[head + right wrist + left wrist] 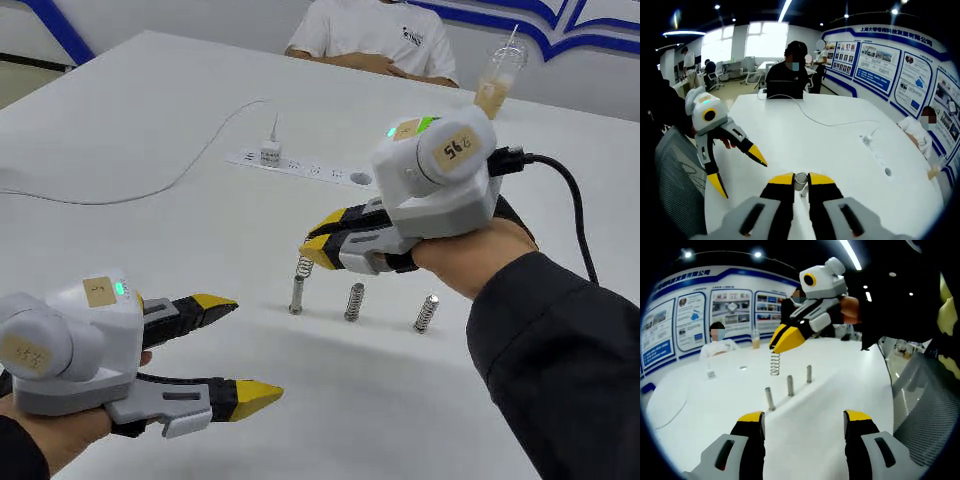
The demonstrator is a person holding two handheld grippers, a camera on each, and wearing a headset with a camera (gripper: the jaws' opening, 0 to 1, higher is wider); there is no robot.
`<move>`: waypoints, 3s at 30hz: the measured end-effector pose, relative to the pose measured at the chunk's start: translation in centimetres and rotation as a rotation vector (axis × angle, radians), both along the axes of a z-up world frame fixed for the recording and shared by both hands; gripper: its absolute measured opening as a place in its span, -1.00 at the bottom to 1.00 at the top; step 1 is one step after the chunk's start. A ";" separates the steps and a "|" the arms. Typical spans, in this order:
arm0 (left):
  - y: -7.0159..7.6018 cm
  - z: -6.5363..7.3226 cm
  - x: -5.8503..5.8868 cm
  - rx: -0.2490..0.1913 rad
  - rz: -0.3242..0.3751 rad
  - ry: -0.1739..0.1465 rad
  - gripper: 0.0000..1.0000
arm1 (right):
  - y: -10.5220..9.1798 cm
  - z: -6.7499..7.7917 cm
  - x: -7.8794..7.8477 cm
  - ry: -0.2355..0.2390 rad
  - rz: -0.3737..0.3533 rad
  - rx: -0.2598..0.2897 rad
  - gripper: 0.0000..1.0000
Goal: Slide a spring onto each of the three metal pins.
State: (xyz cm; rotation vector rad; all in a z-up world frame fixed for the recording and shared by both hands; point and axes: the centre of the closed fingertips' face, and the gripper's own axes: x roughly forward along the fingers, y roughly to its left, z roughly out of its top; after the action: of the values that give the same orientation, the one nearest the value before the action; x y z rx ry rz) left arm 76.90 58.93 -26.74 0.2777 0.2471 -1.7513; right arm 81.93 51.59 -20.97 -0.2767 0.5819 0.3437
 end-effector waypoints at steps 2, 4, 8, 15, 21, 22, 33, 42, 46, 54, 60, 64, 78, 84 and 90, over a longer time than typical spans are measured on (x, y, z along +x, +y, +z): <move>0.0 -0.1 0.0 0.001 0.002 0.003 0.31 | -0.3 -0.4 0.4 0.005 -0.010 -0.002 -0.78; 0.0 -0.2 0.1 0.003 0.002 0.003 0.31 | -0.7 -0.8 0.8 0.009 -0.020 -0.008 -0.78; 0.0 -0.3 0.1 0.006 0.004 0.005 0.31 | -0.7 -1.7 1.3 0.030 -0.017 -0.016 -0.78; 0.2 -0.4 0.4 0.009 0.012 0.008 0.32 | -1.1 -2.9 1.6 0.051 -0.023 -0.019 -0.78; 0.3 -0.5 0.6 0.013 0.015 0.011 0.32 | -1.1 -3.3 1.8 0.060 -0.029 -0.011 -0.78; 0.3 -0.6 0.6 0.014 0.014 0.011 0.32 | -1.1 -3.4 1.8 0.059 -0.030 -0.011 -0.78; 0.3 -0.8 0.6 0.018 0.011 0.016 0.31 | -1.3 -5.1 2.0 0.083 -0.044 -0.001 -0.77; 0.5 -1.0 0.8 0.021 0.014 0.016 0.31 | -1.4 -7.1 2.1 0.094 -0.068 0.004 -0.77; 0.5 -1.0 0.7 0.022 0.015 0.016 0.31 | -1.3 -7.9 2.2 0.100 -0.074 -0.001 -0.77; 0.5 -1.0 0.7 0.024 0.019 0.016 0.31 | -1.2 -9.2 2.1 0.111 -0.082 -0.005 -0.77; 0.5 -1.1 0.7 0.025 0.019 0.017 0.31 | -1.2 -9.3 2.1 0.108 -0.087 0.004 -0.76; 0.4 -1.0 0.7 0.022 0.018 0.014 0.32 | -1.2 -9.3 2.0 0.108 -0.088 -0.002 -0.75; 0.2 -0.5 0.9 0.017 0.022 0.008 0.35 | -1.1 -7.3 1.2 0.043 -0.106 0.020 -0.51; 0.1 -0.3 1.1 0.012 0.026 0.007 0.37 | -1.1 -6.3 0.5 0.009 -0.115 0.020 -0.41; 0.1 0.0 1.2 0.007 0.029 0.005 0.40 | -1.0 -4.9 -0.4 -0.033 -0.126 0.041 -0.37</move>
State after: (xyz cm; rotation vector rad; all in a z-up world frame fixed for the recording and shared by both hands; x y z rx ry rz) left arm 78.05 59.02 -26.70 0.2735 0.2604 -1.7229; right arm 81.54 50.61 -25.83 -0.2046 0.5567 0.2284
